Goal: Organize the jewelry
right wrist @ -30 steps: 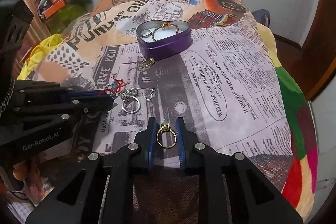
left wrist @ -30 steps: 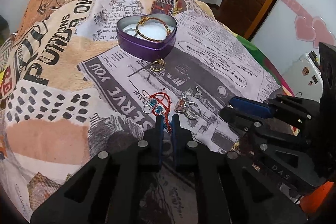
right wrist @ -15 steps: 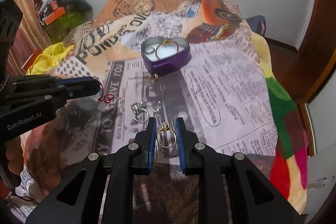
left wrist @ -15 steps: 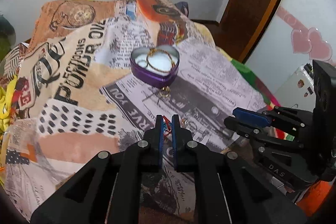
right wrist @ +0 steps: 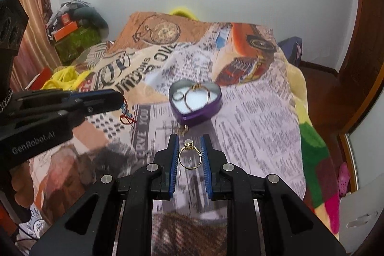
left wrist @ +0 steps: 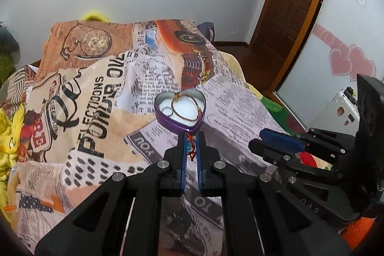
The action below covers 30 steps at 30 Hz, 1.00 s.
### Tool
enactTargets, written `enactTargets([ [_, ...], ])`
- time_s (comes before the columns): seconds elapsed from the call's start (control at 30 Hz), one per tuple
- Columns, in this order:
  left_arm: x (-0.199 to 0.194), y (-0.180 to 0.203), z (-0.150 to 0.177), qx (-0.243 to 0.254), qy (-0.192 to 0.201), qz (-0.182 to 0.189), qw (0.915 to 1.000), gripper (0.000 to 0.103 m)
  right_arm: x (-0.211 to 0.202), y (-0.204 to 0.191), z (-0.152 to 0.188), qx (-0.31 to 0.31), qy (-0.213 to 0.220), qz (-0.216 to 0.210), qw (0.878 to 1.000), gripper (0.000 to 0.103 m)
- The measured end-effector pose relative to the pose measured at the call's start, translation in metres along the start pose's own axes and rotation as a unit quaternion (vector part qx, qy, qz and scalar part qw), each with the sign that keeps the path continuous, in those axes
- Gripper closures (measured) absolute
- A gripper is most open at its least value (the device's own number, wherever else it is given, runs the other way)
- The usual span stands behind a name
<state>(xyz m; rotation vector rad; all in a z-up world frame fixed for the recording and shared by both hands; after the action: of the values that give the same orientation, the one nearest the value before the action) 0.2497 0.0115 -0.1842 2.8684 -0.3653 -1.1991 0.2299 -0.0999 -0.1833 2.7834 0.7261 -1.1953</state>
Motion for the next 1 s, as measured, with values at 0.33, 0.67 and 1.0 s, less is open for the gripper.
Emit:
enactTargets([
  [0.33, 0.023, -0.015, -0.019, 0.001, 0.006, -0.004, 1.0, 0.097, 0.019, 0.007, -0.032, 0.004, 0.018, -0.003, 1.0, 0.086],
  [0.67, 0.05, -0.026, -0.038, -0.001, 0.012, 0.0, 0.9999, 0.097, 0.051, 0.013, -0.052, 0.008, 0.011, -0.008, 1.0, 0.086],
  [1.0, 0.08, -0.036, -0.051, -0.005, 0.006, 0.009, 0.9999, 0.097, 0.09, 0.02, -0.061, 0.017, -0.019, -0.02, 0.999, 0.086],
])
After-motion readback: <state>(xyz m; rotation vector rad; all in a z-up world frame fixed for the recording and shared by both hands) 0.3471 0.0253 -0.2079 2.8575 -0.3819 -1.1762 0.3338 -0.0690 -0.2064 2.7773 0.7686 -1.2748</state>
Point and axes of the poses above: each gripper's, at about its wrist camera, not at the fingertips, and x roughly the way its jaws point, y to its right, z to its underside, the point moved 6 cm from there along x, roughly the way its jaws point, and after that the axes turned 6 degrees about x, right-handed, at the moved point
